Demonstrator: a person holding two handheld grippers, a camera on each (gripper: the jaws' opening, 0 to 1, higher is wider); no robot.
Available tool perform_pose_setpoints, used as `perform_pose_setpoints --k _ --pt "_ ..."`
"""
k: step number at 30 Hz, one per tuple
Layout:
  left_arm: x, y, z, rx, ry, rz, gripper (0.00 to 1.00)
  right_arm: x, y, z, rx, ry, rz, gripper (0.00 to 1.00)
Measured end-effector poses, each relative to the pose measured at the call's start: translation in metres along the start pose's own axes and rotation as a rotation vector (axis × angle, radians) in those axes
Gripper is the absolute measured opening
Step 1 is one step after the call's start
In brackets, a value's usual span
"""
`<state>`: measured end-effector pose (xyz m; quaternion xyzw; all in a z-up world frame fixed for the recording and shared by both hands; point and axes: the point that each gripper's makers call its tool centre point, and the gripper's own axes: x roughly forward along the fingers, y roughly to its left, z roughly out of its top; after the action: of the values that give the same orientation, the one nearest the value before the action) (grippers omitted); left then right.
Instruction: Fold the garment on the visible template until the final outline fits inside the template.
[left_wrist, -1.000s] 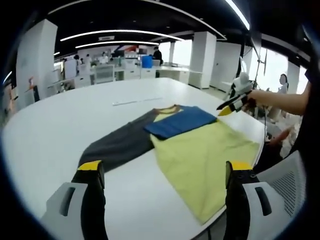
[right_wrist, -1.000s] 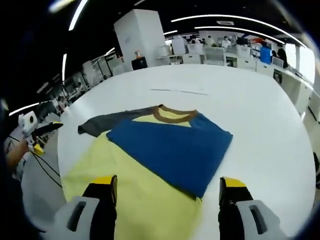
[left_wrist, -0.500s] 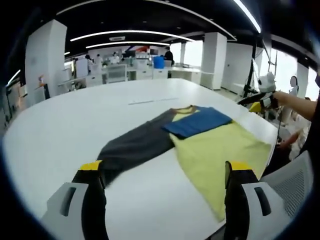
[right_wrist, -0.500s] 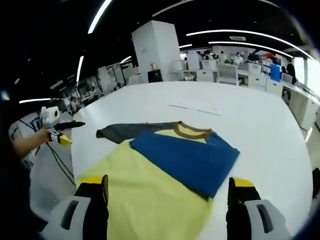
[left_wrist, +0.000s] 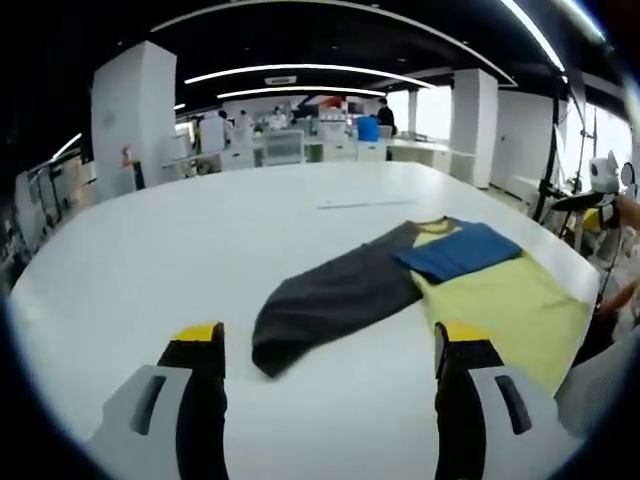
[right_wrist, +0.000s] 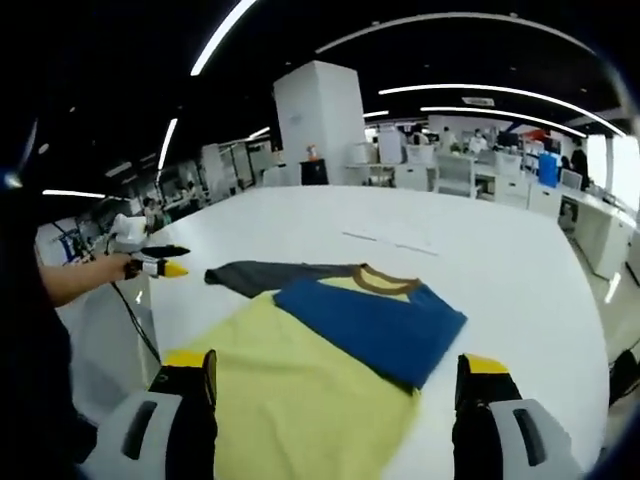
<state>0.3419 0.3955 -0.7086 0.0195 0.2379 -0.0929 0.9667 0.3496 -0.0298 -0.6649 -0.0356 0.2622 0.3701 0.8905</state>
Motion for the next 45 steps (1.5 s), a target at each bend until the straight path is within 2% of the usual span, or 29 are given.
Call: perform_pose_setpoints --k 6,10,18,22,24,28,35,37,40,45 --pt "0.008 0.014 -0.007 -0.010 0.006 0.047 0.69 -0.005 0.000 -0.003 0.005 -0.002 -0.012 0.99" --pt "0.012 0.024 -0.019 0.002 0.039 0.085 0.59 -0.008 -0.002 -0.008 0.012 0.006 -0.010 0.99" --pt "0.017 0.038 -0.025 -0.048 0.039 0.155 0.41 -0.012 -0.001 -0.010 0.025 -0.007 -0.021 0.99" --pt "0.021 0.045 -0.032 -0.073 0.076 0.182 0.34 -0.014 -0.002 -0.010 0.027 -0.007 -0.026 0.99" --pt "0.022 0.048 -0.033 -0.078 0.076 0.197 0.32 -0.015 -0.002 -0.010 0.025 -0.008 -0.030 0.99" --pt "0.026 0.053 -0.039 -0.098 0.094 0.208 0.29 -0.017 -0.007 -0.010 0.028 -0.009 -0.036 0.99" --pt "0.035 0.058 -0.043 -0.123 0.093 0.212 0.21 -0.017 -0.006 -0.014 0.035 0.005 -0.046 0.99" --pt "0.037 0.059 -0.050 -0.148 0.129 0.221 0.20 -0.017 -0.006 -0.015 0.039 0.011 -0.047 0.99" --pt "0.039 0.057 -0.052 -0.121 0.139 0.215 0.15 -0.016 -0.008 -0.019 0.037 0.024 -0.046 0.99" --pt "0.041 0.054 -0.058 -0.179 0.150 0.198 0.09 -0.013 -0.005 -0.023 0.044 0.037 -0.036 0.99"
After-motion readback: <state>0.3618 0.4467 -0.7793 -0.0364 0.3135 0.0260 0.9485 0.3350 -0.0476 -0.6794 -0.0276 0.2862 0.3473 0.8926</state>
